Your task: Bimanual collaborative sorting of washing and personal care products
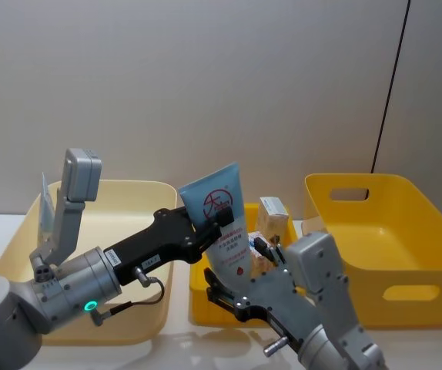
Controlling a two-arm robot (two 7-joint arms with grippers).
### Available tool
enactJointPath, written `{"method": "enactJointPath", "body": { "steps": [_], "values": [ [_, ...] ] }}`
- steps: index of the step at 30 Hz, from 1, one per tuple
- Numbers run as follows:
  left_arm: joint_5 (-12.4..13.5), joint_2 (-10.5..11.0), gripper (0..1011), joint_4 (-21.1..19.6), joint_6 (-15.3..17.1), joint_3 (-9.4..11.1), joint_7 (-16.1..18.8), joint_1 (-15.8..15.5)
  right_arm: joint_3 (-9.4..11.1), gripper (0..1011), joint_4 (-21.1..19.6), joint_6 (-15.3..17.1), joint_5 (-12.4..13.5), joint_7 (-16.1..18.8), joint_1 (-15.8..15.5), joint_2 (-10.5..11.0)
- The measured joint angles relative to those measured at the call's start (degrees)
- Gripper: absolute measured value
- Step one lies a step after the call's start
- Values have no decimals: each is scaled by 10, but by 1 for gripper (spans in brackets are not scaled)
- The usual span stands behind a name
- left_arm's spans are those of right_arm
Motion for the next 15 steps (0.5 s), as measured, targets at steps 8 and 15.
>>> {"method": "enactJointPath", "body": {
  "steps": [8,15],
  "values": [
    [0,0,225,0,0,0,0,0,-11,1001,15,-8,-23,-10,12,-13],
    [0,0,223,0,0,0,0,0,-15,1001,23,-12,-35,-15,18,-20]
  ]
}}
